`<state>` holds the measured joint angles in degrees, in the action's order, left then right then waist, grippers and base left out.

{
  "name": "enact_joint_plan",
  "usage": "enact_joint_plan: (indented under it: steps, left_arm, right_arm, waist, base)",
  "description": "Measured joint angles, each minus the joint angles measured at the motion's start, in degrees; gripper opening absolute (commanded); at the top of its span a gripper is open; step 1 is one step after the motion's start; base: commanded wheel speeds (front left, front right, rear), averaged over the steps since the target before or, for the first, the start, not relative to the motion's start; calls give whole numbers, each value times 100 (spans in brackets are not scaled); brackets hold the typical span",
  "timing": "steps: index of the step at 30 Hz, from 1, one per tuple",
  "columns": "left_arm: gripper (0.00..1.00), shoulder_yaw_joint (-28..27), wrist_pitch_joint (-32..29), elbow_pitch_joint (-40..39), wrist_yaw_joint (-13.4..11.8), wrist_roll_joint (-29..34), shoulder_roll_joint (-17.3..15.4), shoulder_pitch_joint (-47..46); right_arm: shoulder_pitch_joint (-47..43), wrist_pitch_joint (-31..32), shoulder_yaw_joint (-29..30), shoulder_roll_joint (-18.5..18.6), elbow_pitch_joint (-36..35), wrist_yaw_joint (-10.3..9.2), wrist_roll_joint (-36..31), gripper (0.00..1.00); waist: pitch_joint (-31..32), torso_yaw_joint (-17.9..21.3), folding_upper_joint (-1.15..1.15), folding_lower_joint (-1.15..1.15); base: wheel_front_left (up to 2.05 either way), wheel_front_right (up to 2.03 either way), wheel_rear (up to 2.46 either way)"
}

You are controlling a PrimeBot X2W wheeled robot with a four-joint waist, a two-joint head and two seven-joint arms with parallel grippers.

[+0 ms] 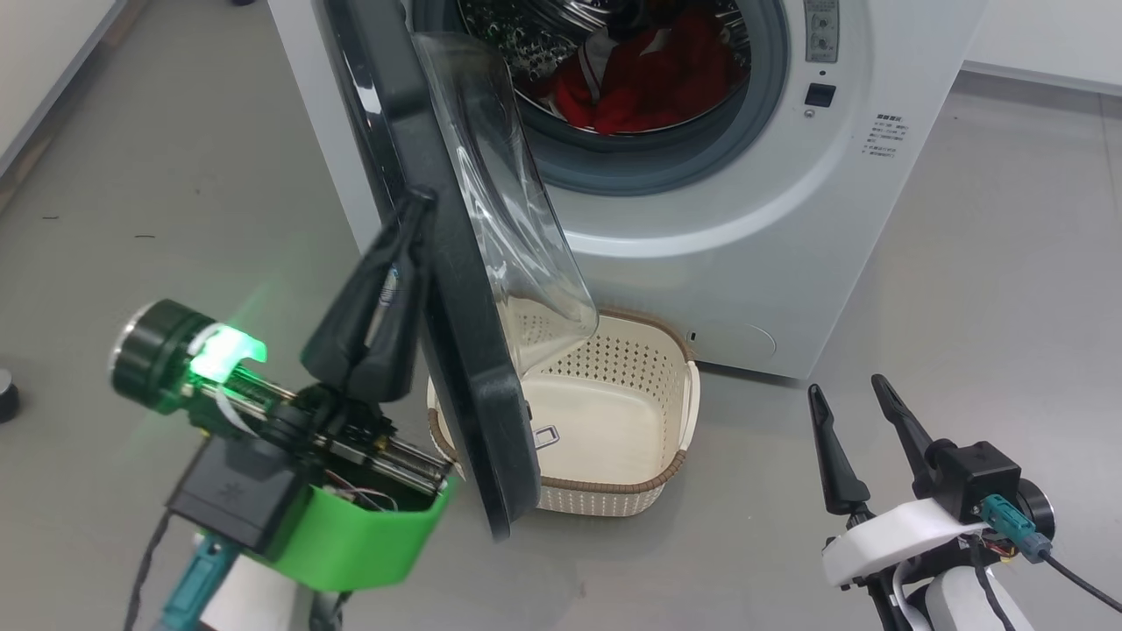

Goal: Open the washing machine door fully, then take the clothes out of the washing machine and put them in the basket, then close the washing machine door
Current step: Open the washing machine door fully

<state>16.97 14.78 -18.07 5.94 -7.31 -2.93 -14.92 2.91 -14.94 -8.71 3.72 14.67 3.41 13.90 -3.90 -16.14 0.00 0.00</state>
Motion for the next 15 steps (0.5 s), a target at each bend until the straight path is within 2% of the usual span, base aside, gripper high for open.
enact_joint_plan:
  steps: [7,15]
  left_arm:
    - [0,889,-47,-48,97,-177,-19,371]
    - [0,1728,-780,209,119,-656,-263,798]
  right_arm:
    - [-4,0,12,-19,27,30,-24,100]
    - [-11,0,21,-34,44,76,-46,100]
  waist:
    - [-2,27,0,0]
    - [-33,58,0,0]
  base:
    - [0,0,0]
    - [0,0,0]
